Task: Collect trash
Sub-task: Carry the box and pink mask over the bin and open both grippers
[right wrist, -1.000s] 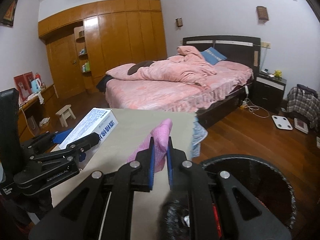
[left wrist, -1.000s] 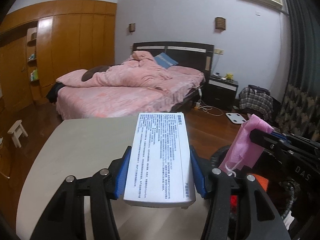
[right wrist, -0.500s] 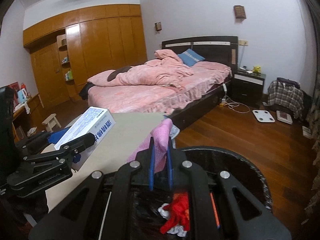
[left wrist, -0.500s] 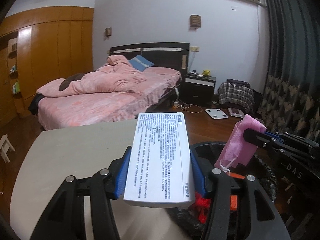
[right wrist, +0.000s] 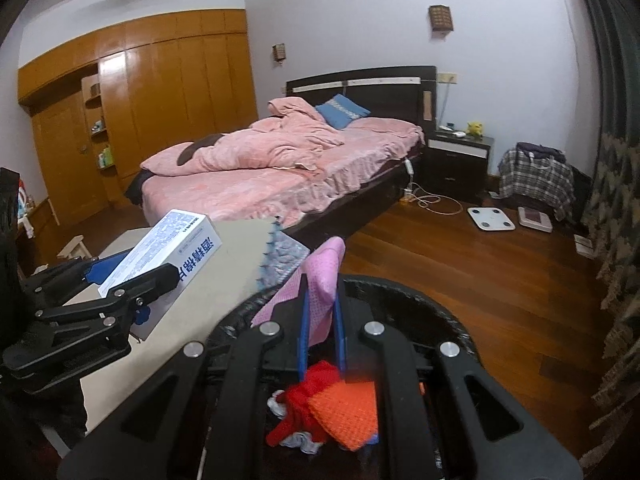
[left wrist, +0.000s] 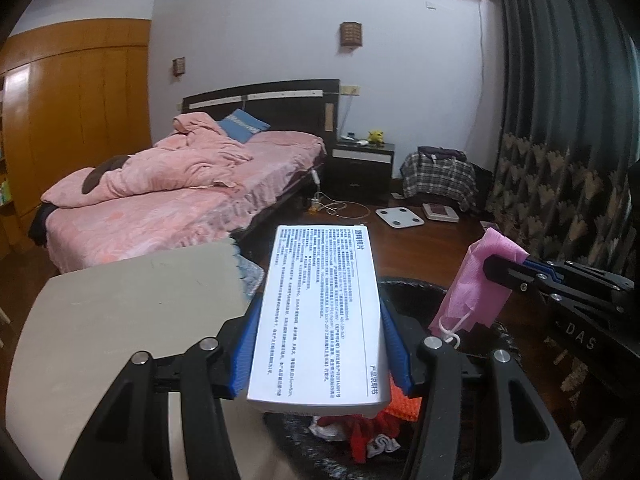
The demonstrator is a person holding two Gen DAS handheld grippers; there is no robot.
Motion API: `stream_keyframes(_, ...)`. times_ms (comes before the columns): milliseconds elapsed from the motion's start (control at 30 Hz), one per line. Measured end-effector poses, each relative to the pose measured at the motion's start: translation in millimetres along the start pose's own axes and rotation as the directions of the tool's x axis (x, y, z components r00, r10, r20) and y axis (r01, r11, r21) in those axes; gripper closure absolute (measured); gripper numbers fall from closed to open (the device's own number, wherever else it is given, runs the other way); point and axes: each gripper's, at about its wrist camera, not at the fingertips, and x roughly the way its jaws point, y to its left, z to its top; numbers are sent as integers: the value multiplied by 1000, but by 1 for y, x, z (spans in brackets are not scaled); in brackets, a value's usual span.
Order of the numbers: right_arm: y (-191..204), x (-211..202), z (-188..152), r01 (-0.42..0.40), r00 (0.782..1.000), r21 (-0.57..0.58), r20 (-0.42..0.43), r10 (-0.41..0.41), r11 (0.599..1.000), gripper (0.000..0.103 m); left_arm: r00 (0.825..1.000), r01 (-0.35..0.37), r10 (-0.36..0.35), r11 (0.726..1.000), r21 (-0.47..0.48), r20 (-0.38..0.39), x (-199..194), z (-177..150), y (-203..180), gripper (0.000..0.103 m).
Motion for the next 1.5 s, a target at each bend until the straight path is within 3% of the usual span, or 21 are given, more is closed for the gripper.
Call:
stream_keyframes(667, -47, 9, -32, 96, 994, 58, -66, -92, 994, 93, 991, 105, -100, 993, 59, -88, 50, -26, -43, 49)
stream_keyframes(900, -54, 37, -49, 101, 987, 72, -133, -91, 992, 93, 987, 109, -100, 992, 69, -124, 74, -36, -43, 49)
stream_keyframes(1233, -63, 61, -48, 102, 983, 79, -161, -88, 992, 93, 985, 97, -87, 993, 62, -149, 94, -40, -40, 49)
stream_keyframes(1300, -63, 64, -48, 97, 983, 77, -163, -83, 992, 89, 983, 107, -97, 993, 57, -154, 96, -39, -39, 48)
stream_keyframes(1367, -62, 65, -48, 103, 982, 68, -164, -91, 992, 75, 982, 116, -107, 992, 52, -157, 97, -37, -37, 45)
stream_keyframes(1400, -62, 66, -47, 106, 982, 68, -164, -93, 992, 69, 982, 118, -109, 992, 46, -155, 97, -36, -35, 38)
stream_keyframes(1500, -62, 66, -45, 115, 982, 68, -157, -103, 991, 61, 985, 103, -98, 994, 34, -140, 94, -32, -28, 34)
